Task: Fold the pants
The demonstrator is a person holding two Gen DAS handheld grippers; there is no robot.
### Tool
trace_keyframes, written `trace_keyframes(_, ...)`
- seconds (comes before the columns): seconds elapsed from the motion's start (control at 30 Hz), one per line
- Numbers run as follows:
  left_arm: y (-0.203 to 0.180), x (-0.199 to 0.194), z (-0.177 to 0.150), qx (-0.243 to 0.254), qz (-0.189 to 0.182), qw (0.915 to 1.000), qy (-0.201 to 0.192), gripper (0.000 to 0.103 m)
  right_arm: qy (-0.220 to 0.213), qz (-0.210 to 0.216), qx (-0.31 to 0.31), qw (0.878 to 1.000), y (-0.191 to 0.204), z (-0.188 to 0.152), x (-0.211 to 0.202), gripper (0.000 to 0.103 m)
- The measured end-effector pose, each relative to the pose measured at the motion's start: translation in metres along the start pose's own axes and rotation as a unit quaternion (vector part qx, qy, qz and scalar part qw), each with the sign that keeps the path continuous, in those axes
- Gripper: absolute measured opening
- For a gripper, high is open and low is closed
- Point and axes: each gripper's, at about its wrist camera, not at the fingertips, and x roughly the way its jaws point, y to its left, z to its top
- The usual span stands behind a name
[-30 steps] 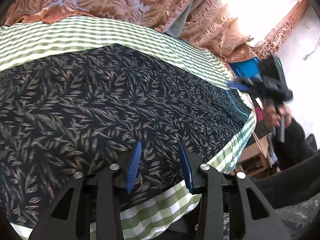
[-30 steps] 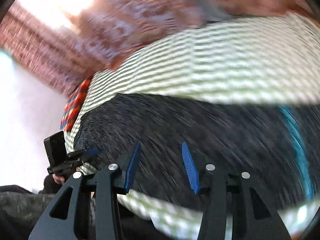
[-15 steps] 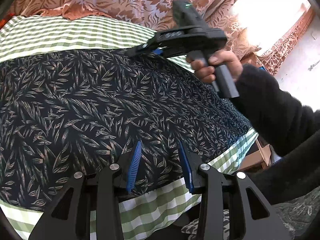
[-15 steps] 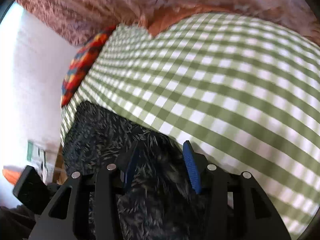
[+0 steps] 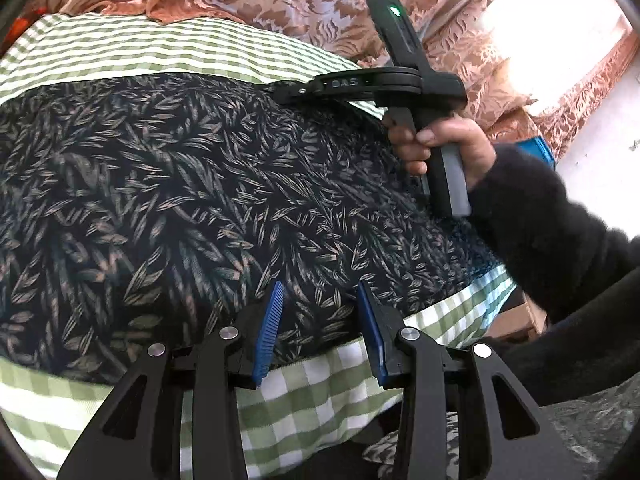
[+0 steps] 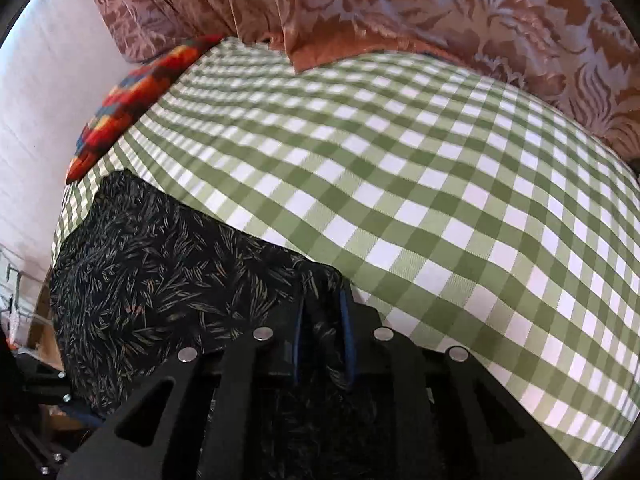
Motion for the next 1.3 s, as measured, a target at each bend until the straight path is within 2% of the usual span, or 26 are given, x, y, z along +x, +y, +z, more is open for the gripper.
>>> trace_keyframes(0.07,0.004,-0.012,-0.002,-0.019,-0.006,0.9997,-0.012,0.037,-0.008,0.008,0.02,1.0,-0.004,-0.001,-0.004,0.024)
trace_keyframes(0.1,0.011,-0.023,-0.001,-0.035,-0.002,0.9991,-0.025,0.044,-0.018,0.006,0.027,0.999,-0.005,-0.003,-0.01,0.027)
trace_keyframes(0.13,0.018,-0.034,-0.002,-0.053,-0.001,0.9979,-0.036,0.047,-0.027,0.005,0.03,0.999,-0.004,-0.004,-0.017,0.036)
trace_keyframes(0.17,0.03,-0.048,-0.003,-0.079,-0.003,0.9957,-0.05,0.047,-0.036,0.006,0.035,0.999,-0.005,-0.005,-0.025,0.038)
trace_keyframes(0.23,0.049,-0.075,-0.01,-0.116,0.027,0.9894,-0.083,0.049,-0.057,0.011,0.047,0.997,-0.001,-0.003,-0.037,0.04)
trace_keyframes(0.27,0.058,-0.089,-0.015,-0.135,0.04,0.9849,-0.1,0.05,-0.068,0.016,0.05,0.996,0.002,-0.007,-0.045,0.045)
trace_keyframes(0.33,0.088,-0.12,-0.03,-0.201,0.055,0.9681,-0.14,0.054,-0.081,0.026,0.053,0.995,0.008,-0.015,-0.06,0.046)
trace_keyframes(0.37,0.1,-0.132,-0.038,-0.232,0.066,0.9579,-0.156,0.06,-0.084,0.032,0.052,0.995,0.014,-0.019,-0.063,0.047)
trace_keyframes(0.43,0.123,-0.153,-0.054,-0.286,0.082,0.9368,-0.185,0.06,-0.085,0.046,0.046,0.994,0.027,-0.03,-0.067,0.048)
trace_keyframes(0.5,0.138,-0.165,-0.061,-0.318,0.081,0.9223,-0.204,0.06,-0.08,0.053,0.034,0.995,0.042,-0.037,-0.065,0.049)
trace_keyframes(0.57,0.146,-0.169,-0.062,-0.337,0.07,0.9149,-0.21,0.062,-0.073,0.058,0.024,0.995,0.057,-0.047,-0.062,0.051)
trace_keyframes(0.63,0.149,-0.169,-0.061,-0.343,0.07,0.9127,-0.21,0.063,-0.068,0.06,0.018,0.996,0.068,-0.058,-0.06,0.051)
trace_keyframes(0.77,0.161,-0.158,-0.062,-0.382,0.061,0.8988,-0.207,0.063,-0.061,0.07,0.017,0.996,0.083,-0.074,-0.055,0.051)
trace_keyframes(0.8,0.163,-0.152,-0.062,-0.39,0.061,0.8971,-0.199,0.063,-0.059,0.07,0.015,0.996,0.087,-0.078,-0.054,0.051)
trace_keyframes(0.93,0.165,-0.135,-0.051,-0.389,0.063,0.8997,-0.188,0.063,-0.051,0.069,0.018,0.996,0.092,-0.086,-0.046,0.051)
trace_keyframes(0.97,0.165,-0.133,-0.047,-0.385,0.066,0.9009,-0.188,0.054,-0.051,0.065,0.017,0.996,0.093,-0.088,-0.044,0.051)
trace_keyframes(1.0,0.164,-0.131,-0.043,-0.381,0.082,0.9014,-0.188,0.026,-0.051,0.063,0.017,0.997,0.094,-0.088,-0.043,0.051)
trace_keyframes(1.03,0.163,-0.129,-0.04,-0.375,0.1,0.9029,-0.185,0.015,-0.049,0.062,0.018,0.997,0.094,-0.088,-0.042,0.051)
trace_keyframes(1.07,0.163,-0.131,-0.039,-0.379,0.101,0.9002,-0.19,0.012,-0.05,0.061,0.02,0.997,0.094,-0.087,-0.041,0.051)
trace_keyframes(1.1,0.161,-0.135,-0.041,-0.384,0.087,0.8973,-0.2,0.011,-0.049,0.057,0.02,0.997,0.095,-0.087,-0.041,0.051)
trace_keyframes(1.13,0.155,-0.143,-0.04,-0.38,0.091,0.8972,-0.206,0.011,-0.049,0.054,0.018,0.997,0.095,-0.087,-0.041,0.051)
trace_keyframes(1.23,0.14,-0.156,-0.037,-0.365,0.127,0.9002,-0.201,0.011,-0.039,0.044,0.019,0.998,0.092,-0.087,-0.034,0.054)
trace_keyframes(1.3,0.14,-0.145,-0.032,-0.344,0.174,0.9064,-0.172,0.011,-0.034,0.041,0.02,0.998,0.091,-0.086,-0.027,0.054)
